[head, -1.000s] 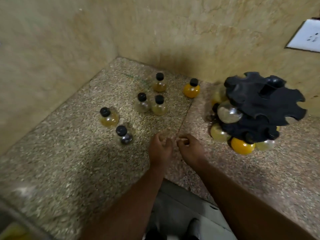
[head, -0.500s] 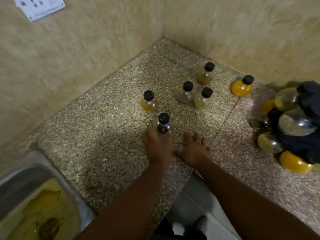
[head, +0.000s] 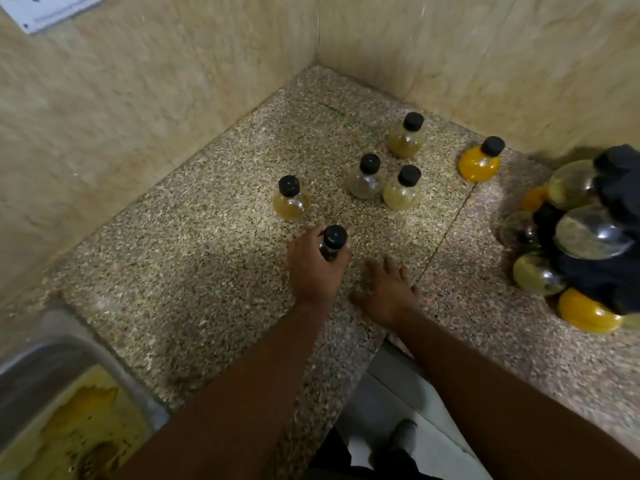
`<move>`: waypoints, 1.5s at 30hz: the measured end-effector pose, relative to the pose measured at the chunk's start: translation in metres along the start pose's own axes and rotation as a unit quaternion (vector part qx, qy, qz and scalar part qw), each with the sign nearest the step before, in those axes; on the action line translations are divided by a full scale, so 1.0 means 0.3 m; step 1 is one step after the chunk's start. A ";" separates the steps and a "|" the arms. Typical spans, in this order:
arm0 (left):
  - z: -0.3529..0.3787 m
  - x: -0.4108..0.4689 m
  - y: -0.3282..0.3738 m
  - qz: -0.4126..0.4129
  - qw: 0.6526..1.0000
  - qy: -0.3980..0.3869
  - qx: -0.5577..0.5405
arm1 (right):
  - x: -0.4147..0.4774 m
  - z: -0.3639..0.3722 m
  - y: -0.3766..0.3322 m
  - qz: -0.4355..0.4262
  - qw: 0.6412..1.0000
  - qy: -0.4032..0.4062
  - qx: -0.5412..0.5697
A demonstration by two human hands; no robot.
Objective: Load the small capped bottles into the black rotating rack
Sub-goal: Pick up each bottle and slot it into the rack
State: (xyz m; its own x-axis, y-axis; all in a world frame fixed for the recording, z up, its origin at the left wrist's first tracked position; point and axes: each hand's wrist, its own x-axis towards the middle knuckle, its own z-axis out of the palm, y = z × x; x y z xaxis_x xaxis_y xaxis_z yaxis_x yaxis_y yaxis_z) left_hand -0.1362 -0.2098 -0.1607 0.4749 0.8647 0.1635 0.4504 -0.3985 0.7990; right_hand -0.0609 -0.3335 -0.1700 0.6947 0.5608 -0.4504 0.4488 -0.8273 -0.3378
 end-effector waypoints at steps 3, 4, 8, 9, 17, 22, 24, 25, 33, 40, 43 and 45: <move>-0.001 -0.027 0.042 0.012 0.999 -0.011 -0.028 | -0.018 -0.046 0.038 -0.005 0.982 0.107 0.156; 0.002 -0.037 0.057 0.025 0.999 -0.014 -0.034 | -0.027 -0.067 0.057 0.004 0.971 0.137 0.195; 0.046 -0.087 0.152 0.071 0.995 -0.039 -0.054 | -0.077 -0.151 0.159 0.045 0.935 0.210 0.284; 0.067 -0.106 0.189 0.084 0.993 -0.052 -0.060 | -0.094 -0.170 0.194 0.057 0.921 0.226 0.312; 0.248 -0.243 0.478 0.157 0.960 -0.198 -0.117 | -0.237 -0.334 0.392 0.144 0.819 0.361 0.423; 0.327 -0.329 0.663 0.218 0.933 -0.243 -0.152 | -0.321 -0.452 0.520 0.182 0.728 0.429 0.503; 0.353 -0.360 0.727 0.251 0.920 -0.251 -0.167 | -0.350 -0.493 0.582 0.189 0.689 0.443 0.541; 0.361 -0.373 0.756 0.267 0.912 -0.257 -0.177 | -0.365 -0.515 0.610 0.193 0.672 0.444 0.560; 0.462 -0.416 0.898 0.323 0.886 -0.297 -0.147 | -0.436 -0.664 0.752 0.191 0.550 0.414 0.700; 0.520 -0.404 0.949 0.332 0.895 -0.282 -0.092 | -0.429 -0.732 0.794 0.167 0.590 0.312 0.726; 0.531 -0.402 0.958 0.328 0.902 -0.271 -0.076 | -0.408 -0.726 0.820 0.156 0.607 0.300 0.719; 0.538 -0.400 0.961 0.324 0.906 -0.266 -0.062 | -0.404 -0.722 0.830 0.137 0.628 0.291 0.708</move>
State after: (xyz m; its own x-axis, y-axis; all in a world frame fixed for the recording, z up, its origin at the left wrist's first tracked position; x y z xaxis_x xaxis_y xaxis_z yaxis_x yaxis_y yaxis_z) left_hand 0.0587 -0.4778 -0.0433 0.9209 0.1793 0.3461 -0.1256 -0.7040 0.6990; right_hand 0.0884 -0.6145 -0.0206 0.9094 -0.0445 -0.4135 -0.3974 0.2000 -0.8956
